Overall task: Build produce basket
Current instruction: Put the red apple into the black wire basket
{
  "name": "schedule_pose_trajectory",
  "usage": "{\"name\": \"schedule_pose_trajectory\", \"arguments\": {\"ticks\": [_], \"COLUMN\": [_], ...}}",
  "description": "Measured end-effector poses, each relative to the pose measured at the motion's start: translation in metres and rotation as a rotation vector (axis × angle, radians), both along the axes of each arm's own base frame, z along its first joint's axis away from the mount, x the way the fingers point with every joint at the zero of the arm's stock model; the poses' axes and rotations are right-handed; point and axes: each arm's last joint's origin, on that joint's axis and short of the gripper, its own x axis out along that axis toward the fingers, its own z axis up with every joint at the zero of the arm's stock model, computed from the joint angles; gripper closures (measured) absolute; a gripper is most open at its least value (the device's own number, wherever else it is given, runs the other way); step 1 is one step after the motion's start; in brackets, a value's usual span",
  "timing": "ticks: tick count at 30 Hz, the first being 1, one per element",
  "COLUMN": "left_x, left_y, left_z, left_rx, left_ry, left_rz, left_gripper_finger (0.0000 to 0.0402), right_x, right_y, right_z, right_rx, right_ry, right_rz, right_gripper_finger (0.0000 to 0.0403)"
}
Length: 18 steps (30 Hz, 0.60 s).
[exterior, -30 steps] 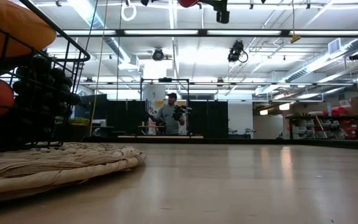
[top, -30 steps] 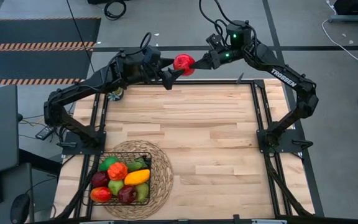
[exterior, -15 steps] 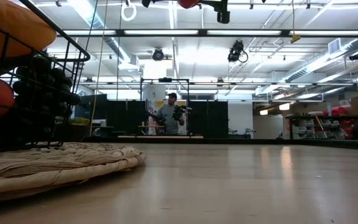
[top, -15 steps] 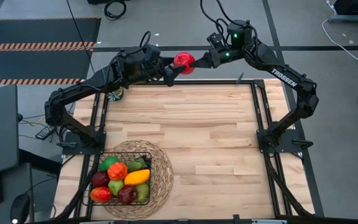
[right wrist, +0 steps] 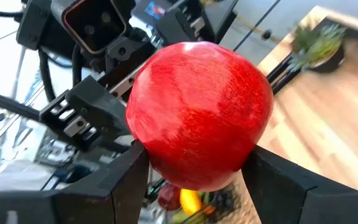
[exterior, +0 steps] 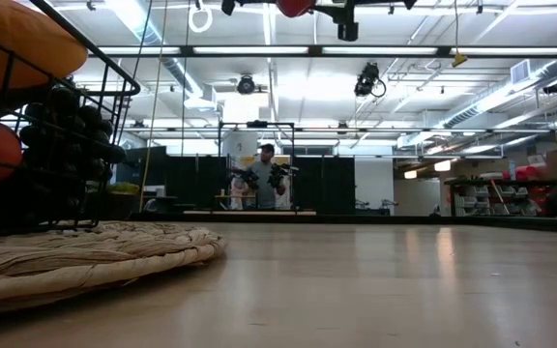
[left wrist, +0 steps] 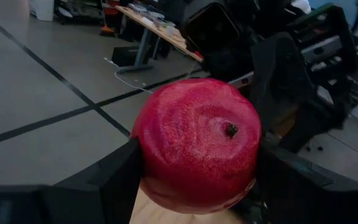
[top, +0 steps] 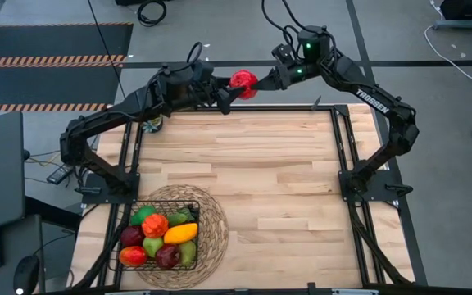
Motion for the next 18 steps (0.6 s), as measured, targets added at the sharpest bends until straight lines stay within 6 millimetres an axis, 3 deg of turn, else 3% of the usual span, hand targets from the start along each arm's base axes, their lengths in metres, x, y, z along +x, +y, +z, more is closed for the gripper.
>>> {"name": "schedule_pose_trajectory", "arguments": {"ticks": [11,18], "left_x": [-0.033,-0.057], "left_y": [-0.013,-0.044], "left_z": [0.006,0.004], "left_rx": [-0.041,-0.162], "left_ry": [0.112,0.232], "left_rz": [-0.029,-0.208], "left_gripper_finger": [0.0126,0.0126], "right_x": [-0.021,-0.031], "right_y": [-0.018,-0.028], "right_z": [-0.003,-0.009], "right_rx": [0.007,0.001], "right_ry": [0.012,0.046], "right_rz": [0.032,-0.002], "right_gripper_finger": [0.0153,0.0152]}}
